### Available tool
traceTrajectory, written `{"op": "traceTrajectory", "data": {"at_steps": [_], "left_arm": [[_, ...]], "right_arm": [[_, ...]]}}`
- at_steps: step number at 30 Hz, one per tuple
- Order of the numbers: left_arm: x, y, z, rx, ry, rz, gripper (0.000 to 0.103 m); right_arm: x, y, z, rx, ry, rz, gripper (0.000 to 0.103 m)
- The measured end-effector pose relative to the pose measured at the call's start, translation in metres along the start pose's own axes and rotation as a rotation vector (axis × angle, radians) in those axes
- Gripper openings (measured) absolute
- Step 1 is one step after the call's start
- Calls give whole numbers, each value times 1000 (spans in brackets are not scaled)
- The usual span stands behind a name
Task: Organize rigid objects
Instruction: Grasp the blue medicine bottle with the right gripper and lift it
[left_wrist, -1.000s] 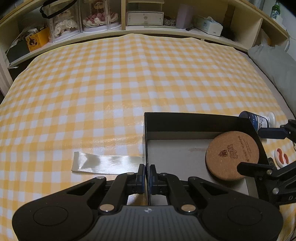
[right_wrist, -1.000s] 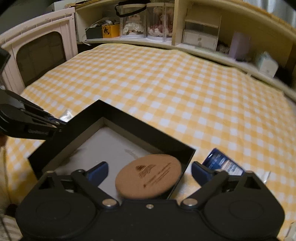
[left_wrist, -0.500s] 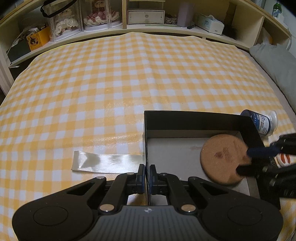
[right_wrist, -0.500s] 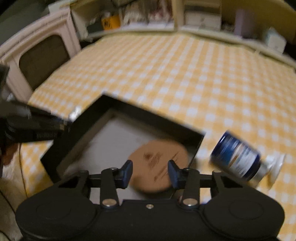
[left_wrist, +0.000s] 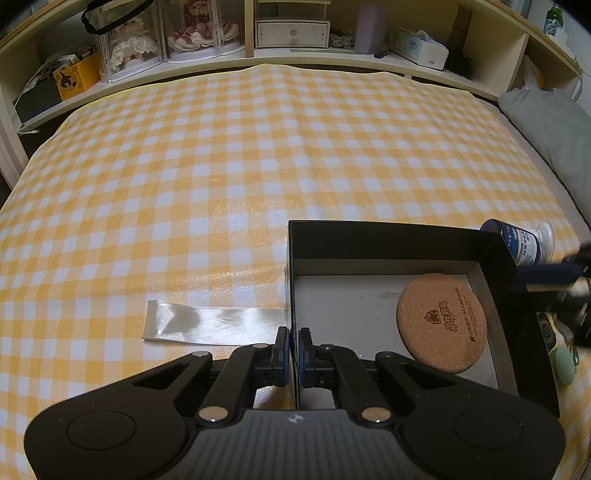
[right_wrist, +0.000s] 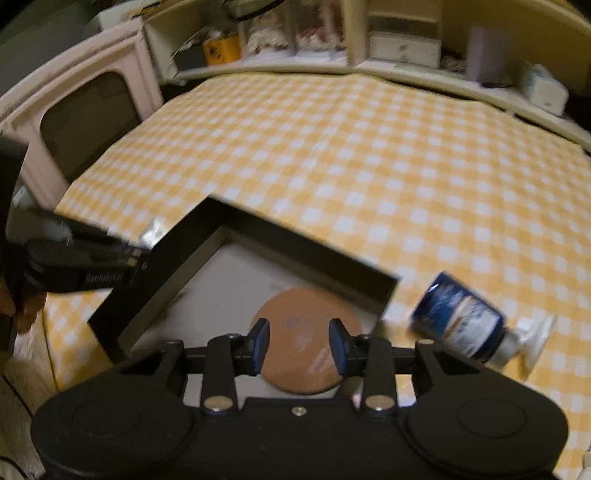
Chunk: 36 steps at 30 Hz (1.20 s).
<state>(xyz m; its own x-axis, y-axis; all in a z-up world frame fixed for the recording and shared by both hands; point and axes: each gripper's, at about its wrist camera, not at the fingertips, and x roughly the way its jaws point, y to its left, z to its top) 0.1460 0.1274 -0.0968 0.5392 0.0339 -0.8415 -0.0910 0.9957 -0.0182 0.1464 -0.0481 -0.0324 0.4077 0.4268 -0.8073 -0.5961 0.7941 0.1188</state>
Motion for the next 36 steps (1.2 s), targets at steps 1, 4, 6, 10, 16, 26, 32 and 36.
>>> {"op": "traceTrajectory", "data": {"at_steps": [1, 4, 6, 10, 16, 26, 32, 36], "left_arm": [[-1, 1, -1, 1, 0, 0, 4], [-1, 1, 0, 0, -1, -1, 4], [-1, 2, -1, 1, -1, -1, 4], [-1, 2, -1, 1, -1, -1, 4], [-1, 2, -1, 1, -1, -2, 4], [-1, 2, -2, 1, -1, -3, 4], [-1, 2, -2, 2, -2, -3, 5], [-1, 2, -2, 0, -1, -3, 5]], "right_arm": [[-4, -4, 1, 11, -11, -12, 36], [-16, -21, 7, 59, -51, -41, 36], [-24, -34, 8, 95, -74, -67, 36], [-33, -63, 10, 158, -112, -119, 36], [-39, -109, 0, 319, -130, -169, 32], [-9, -154, -32, 828, -12, -79, 28], [9, -165, -54, 1139, -58, 16, 46], [13, -167, -63, 1280, -98, 37, 50]]}}
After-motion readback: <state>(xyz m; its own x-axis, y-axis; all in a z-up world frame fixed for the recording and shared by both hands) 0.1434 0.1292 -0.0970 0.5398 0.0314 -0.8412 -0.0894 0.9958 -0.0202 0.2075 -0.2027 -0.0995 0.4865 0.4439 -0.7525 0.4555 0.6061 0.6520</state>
